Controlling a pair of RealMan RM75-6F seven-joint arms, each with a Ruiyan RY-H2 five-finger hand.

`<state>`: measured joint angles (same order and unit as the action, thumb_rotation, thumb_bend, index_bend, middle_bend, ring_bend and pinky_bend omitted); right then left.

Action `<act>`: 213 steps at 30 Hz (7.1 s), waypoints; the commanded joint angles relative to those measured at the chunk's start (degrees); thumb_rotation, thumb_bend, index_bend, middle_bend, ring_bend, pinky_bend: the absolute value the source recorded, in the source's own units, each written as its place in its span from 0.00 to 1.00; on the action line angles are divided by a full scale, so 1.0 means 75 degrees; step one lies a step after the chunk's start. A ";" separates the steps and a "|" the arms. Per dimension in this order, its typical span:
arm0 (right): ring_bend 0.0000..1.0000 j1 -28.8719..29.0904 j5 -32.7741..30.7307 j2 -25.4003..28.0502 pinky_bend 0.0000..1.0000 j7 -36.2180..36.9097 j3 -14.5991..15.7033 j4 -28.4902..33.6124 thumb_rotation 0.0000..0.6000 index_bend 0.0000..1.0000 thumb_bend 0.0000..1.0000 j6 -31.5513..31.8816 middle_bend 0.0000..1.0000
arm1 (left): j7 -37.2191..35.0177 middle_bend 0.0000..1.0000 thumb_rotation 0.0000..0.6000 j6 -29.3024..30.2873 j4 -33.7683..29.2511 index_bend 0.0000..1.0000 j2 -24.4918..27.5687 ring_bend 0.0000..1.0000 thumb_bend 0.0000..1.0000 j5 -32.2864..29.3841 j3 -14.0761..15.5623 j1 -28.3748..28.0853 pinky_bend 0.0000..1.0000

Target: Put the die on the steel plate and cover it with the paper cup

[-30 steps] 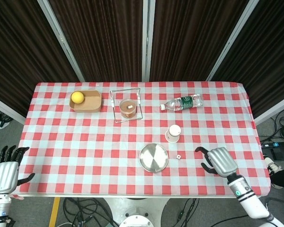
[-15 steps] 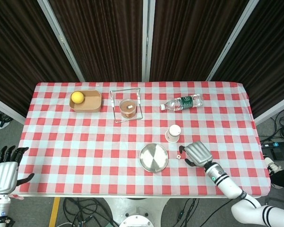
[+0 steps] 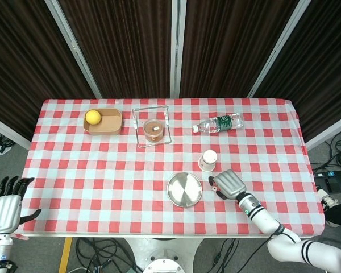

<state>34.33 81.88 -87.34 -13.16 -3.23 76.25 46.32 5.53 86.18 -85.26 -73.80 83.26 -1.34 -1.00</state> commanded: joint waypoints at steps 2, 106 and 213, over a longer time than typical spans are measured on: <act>0.96 0.0058 -0.0037 -0.0079 0.95 -0.0025 0.0033 -0.0101 1.00 0.45 0.26 -0.0012 1.00 | -0.0108 0.19 1.00 -0.0002 0.0020 0.18 0.0016 0.09 0.06 0.0024 0.0024 0.0019 0.00; 0.01 0.0956 0.1080 -0.1021 0.04 0.5499 0.0062 -0.0984 1.00 0.58 0.33 0.0698 0.29 | -0.0069 0.19 1.00 -0.0038 -0.0056 0.18 0.0060 0.09 0.06 0.0030 0.0042 0.0038 0.00; 0.03 0.0842 0.0128 -0.0541 0.03 0.5844 -0.0410 -0.1586 1.00 0.54 0.33 0.1619 0.29 | -0.0216 0.19 1.00 -0.0112 0.0024 0.18 0.0018 0.09 0.06 0.0017 0.0080 0.0085 0.00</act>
<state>40.68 85.22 -91.10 31.09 -4.70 67.15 60.77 3.91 85.34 -85.08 -73.66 83.39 -0.74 -0.37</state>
